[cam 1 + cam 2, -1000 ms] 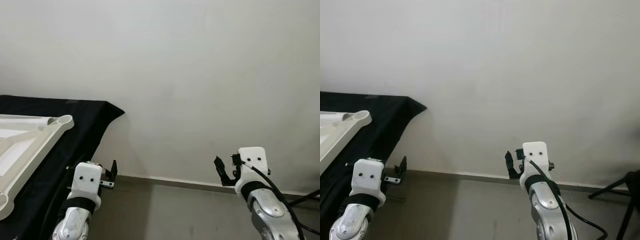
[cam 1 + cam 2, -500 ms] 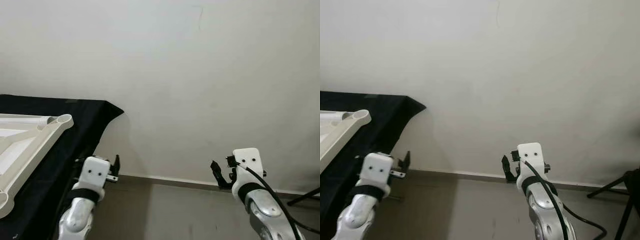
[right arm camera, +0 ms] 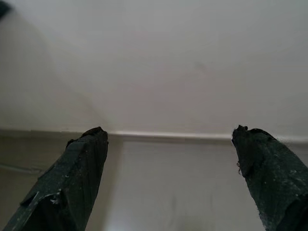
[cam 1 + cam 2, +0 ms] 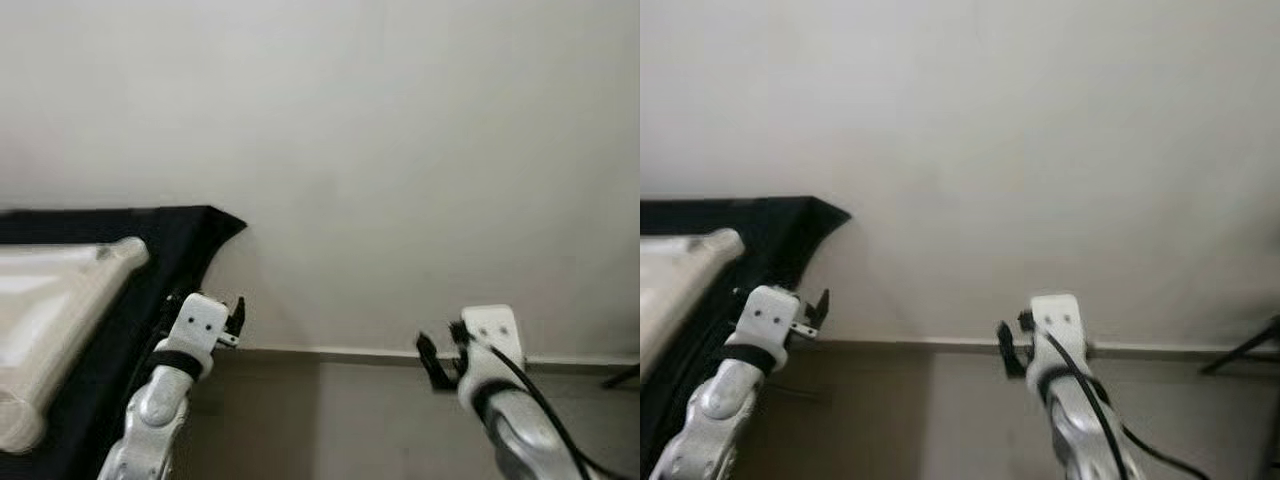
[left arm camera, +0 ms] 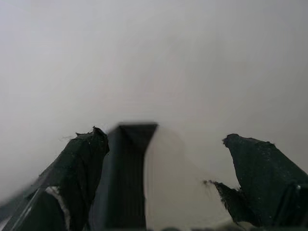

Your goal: Building children table

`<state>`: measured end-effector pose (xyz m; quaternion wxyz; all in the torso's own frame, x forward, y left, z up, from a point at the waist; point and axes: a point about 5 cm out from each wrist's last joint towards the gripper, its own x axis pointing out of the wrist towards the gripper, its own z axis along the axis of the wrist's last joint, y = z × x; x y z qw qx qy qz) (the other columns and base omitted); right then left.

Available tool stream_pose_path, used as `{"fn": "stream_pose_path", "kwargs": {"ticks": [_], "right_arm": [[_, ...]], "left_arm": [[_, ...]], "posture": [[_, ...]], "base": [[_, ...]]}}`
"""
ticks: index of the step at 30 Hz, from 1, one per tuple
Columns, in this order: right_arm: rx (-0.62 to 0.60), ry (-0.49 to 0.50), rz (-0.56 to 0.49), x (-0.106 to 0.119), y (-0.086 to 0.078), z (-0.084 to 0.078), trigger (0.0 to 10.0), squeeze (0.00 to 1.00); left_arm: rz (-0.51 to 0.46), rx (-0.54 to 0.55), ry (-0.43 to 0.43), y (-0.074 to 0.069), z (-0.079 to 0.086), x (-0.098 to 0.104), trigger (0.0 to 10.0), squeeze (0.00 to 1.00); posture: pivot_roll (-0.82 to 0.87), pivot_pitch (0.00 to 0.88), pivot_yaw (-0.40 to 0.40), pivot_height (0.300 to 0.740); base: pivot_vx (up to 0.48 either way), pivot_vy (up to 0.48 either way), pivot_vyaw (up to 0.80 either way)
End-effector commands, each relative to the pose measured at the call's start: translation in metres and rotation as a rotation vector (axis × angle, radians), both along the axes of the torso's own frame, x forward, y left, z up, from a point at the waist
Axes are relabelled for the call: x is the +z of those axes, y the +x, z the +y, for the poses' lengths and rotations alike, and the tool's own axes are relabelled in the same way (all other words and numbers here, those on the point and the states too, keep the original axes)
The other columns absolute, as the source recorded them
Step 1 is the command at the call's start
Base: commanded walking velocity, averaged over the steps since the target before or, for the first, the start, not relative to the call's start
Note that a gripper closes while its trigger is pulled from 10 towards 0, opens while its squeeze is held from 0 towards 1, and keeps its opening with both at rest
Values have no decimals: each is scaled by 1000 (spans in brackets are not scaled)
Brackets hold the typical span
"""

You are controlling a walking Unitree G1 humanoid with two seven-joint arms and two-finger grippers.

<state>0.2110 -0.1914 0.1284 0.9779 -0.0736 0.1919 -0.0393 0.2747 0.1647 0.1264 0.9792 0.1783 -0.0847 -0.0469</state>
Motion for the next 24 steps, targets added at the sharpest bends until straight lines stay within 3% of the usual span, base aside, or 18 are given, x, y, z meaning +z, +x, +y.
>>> {"fn": "stream_pose_path", "kwargs": {"ticks": [1, 5, 9, 13, 16, 19, 24], "right_arm": [[-22, -24, -48, 8, -3, -1, 10000, 0], [-71, -73, -83, 9, -4, -11, 10000, 0], [-20, -80, -123, 14, 11, -4, 10000, 0], [32, -82, -167, 21, 25, 3, 10000, 0], [54, -11, -194, 26, 37, 11, 10000, 0], [124, 13, -208, 31, 55, 28, 10000, 0], [120, 52, -231, 37, 67, 37, 10000, 0]], "left_arm": [[20, -20, 3, 2, 0, -5, 10000, 0], [1, -64, 1, 14, -11, 2, 10000, 0], [-21, -48, -11, 17, -8, 7, 10000, 0], [-15, -7, -18, 13, -3, 3, 10000, 0], [-15, 6, -39, 8, -5, 1, 10000, 0], [-16, 17, -49, 1, -10, -2, 10000, 0], [-18, 45, -61, -3, -10, -3, 10000, 0]], "posture": [[-347, 0, 237, 740], [-345, 0, 255, 740], [-314, 0, 231, 740], [-273, 0, 206, 740], [-249, 0, 190, 740], [-199, 0, 145, 740], [-162, 0, 108, 740]], "base": [[0, 0, 0], [0, 0, 0], [0, 0, 0], [0, 0, 0], [0, 0, 0], [0, 0, 0], [0, 0, 0]]}}
